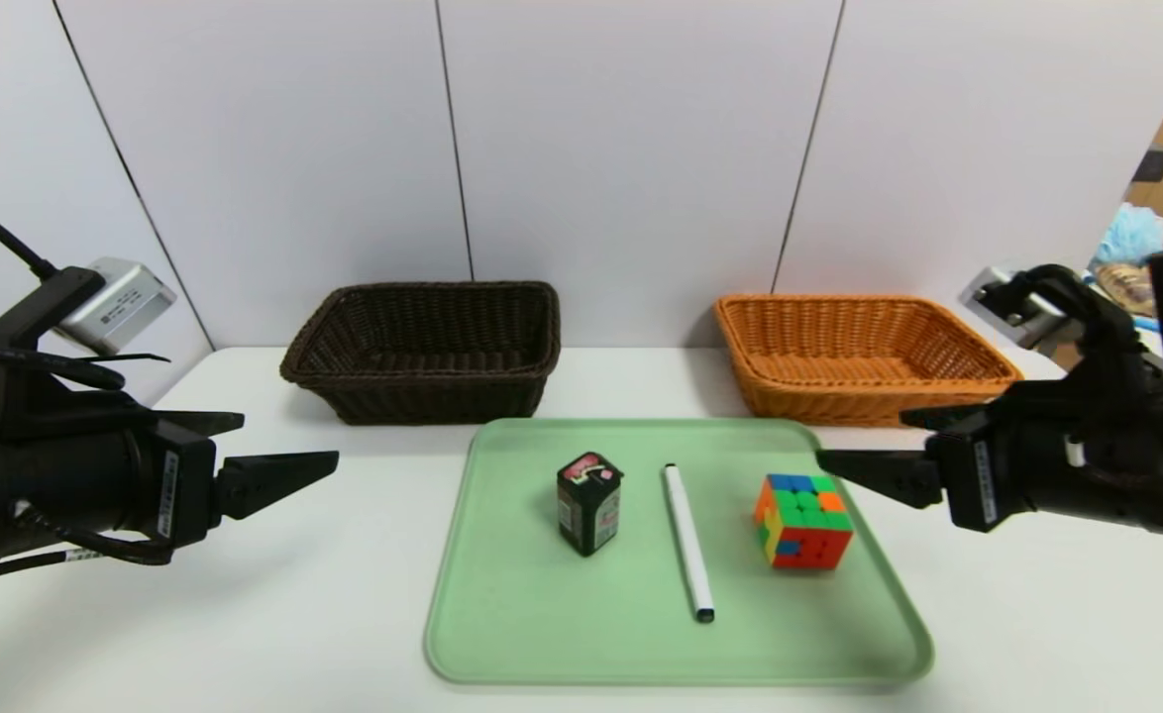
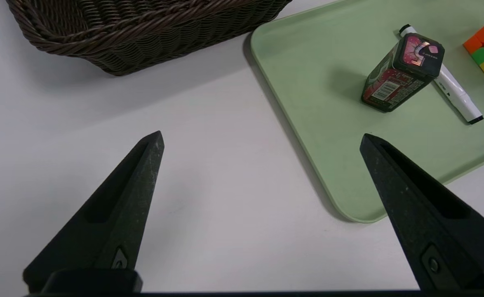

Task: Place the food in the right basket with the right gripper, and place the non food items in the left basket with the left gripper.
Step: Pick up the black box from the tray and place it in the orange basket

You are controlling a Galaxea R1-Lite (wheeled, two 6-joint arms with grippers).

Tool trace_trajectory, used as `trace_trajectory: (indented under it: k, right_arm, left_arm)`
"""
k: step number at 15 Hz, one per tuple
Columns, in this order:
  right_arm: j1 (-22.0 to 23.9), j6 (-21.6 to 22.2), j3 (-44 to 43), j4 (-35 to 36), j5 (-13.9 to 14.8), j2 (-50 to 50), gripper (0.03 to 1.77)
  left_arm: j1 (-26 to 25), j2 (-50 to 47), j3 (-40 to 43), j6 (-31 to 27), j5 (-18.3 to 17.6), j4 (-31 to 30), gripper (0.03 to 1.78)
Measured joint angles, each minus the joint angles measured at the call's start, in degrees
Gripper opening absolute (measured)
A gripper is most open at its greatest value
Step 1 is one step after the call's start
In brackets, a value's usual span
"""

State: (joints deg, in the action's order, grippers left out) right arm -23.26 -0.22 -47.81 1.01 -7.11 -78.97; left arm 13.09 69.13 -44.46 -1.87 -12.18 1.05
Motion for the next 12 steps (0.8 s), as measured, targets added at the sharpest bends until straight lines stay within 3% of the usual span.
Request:
trace_trajectory:
  k: [7, 12]
  right_arm:
    - [-9.97, 1.27, -12.06, 3.75, 0.02, -16.42, 1.70]
    - [-14.34, 2.54, -18.37, 2.56, 3.39, -23.32, 1.70]
  left_arm:
    - [0.00, 0.43, 0.22, 0.11, 1.82, 0.00, 1.69]
    - [0.00, 0.74, 0.26, 0.09, 1.82, -0.01, 1.69]
